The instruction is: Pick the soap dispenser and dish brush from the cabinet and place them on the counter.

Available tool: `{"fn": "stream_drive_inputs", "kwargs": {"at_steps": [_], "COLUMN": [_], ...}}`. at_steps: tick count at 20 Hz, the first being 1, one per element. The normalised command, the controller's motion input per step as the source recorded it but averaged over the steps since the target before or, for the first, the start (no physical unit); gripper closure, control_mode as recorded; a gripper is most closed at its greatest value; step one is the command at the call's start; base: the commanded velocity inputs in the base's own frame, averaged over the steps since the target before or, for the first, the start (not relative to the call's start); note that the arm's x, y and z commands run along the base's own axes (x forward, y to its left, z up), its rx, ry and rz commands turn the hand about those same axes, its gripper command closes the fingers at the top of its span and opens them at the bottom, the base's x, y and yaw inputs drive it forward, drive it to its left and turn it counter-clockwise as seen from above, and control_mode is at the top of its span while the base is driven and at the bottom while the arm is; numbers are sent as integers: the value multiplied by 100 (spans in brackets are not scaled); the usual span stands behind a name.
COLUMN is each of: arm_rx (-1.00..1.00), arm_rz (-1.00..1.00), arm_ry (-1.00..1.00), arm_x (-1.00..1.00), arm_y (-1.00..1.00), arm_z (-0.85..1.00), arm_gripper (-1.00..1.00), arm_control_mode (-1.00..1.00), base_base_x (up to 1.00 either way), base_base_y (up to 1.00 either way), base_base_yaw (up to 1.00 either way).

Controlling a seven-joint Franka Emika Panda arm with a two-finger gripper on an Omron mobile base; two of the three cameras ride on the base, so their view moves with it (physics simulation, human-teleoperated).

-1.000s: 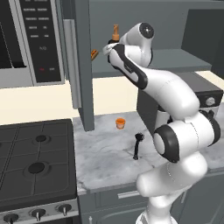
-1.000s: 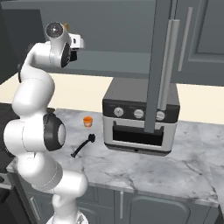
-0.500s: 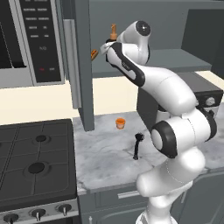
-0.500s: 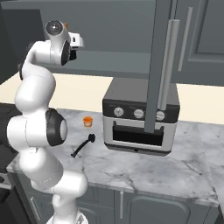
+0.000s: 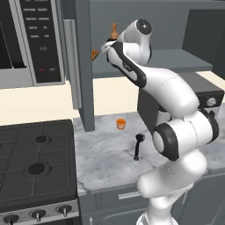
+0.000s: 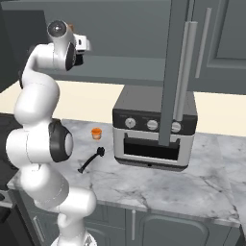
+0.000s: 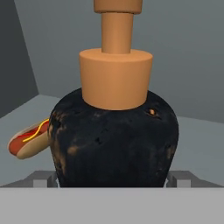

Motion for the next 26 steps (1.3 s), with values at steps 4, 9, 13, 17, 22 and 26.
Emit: {"fn": "stream_drive_inputs", "kwargs": {"at_steps": [4,9,13,17,22,26], "arm_rx": [-1,0,1,0,0,0], "arm_rz": [-3,-2,0,1,2,3], "arm_ry": [0,0,1,-1,1,0], "arm_x": [-14,-18,-32,-51,-59,-60], "arm_y": [4,2,0,0,0,0], "arm_z": [22,13,0,0,-1,-2], "arm_gripper": [100,100,100,100,100,100], "arm_control_mode": [-100,-100,-100,-100,-100,-100], "base_base_x": [0,0,0,0,0,0], "base_base_y": [0,0,0,0,0,0], "base_base_yaw": [0,0,0,0,0,0]}}
